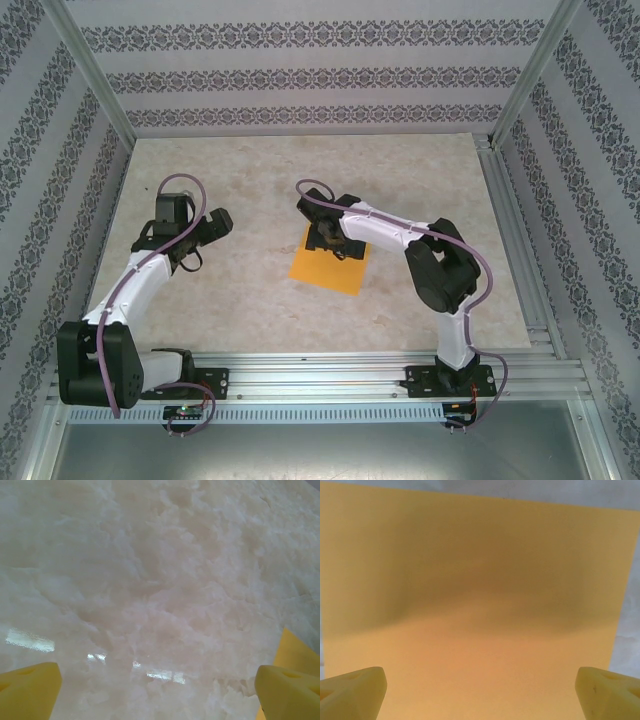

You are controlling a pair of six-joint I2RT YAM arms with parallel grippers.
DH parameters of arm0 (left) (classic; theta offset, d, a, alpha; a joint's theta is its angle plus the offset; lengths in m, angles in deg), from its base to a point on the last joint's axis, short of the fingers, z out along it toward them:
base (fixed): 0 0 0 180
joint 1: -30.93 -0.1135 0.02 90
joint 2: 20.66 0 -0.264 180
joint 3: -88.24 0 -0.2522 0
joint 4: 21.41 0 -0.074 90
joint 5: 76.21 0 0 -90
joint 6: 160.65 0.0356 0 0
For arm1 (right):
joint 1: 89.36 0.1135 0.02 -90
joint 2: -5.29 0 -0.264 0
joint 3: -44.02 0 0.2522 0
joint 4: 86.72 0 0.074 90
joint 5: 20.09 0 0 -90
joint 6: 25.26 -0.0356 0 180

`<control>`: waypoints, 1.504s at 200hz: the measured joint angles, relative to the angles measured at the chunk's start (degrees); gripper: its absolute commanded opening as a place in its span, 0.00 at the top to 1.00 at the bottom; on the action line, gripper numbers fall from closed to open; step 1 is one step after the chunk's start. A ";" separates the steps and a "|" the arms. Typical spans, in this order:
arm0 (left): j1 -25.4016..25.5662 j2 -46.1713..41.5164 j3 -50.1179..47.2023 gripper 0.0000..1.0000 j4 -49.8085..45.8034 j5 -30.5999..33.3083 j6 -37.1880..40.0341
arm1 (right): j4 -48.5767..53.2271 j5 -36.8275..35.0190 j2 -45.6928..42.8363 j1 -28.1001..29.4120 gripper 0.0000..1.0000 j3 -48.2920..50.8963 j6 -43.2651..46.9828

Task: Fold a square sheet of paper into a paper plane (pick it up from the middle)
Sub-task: Move the square sheet of paper to the center of the table, then fold the square sheet of paper in half at the center of the table.

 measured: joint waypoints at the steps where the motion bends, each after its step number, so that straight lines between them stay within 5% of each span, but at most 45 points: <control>1: 0.00 0.02 0.02 0.00 0.00 0.00 0.00 | 0.00 0.02 0.11 0.00 0.03 -0.02 -0.07; 53: 0.00 1.18 1.16 0.00 -0.09 -0.09 1.27 | 0.22 0.70 6.14 0.00 0.03 -2.86 -1.97; 126: 0.00 2.38 1.70 0.00 -0.26 -0.33 1.68 | -2.01 2.12 6.40 -0.02 0.17 -2.49 1.81; 216: 0.00 1.03 2.34 0.00 -1.51 -1.57 1.66 | -5.35 8.26 3.04 -2.19 0.24 2.34 27.82; 261: 0.00 -1.01 2.32 0.00 -1.70 -1.86 1.62 | -4.33 11.85 2.40 -5.46 0.15 2.27 36.79; 301: 0.00 -1.79 2.27 0.00 -1.70 -1.99 1.57 | -1.27 9.66 1.81 -4.70 0.06 -0.22 30.99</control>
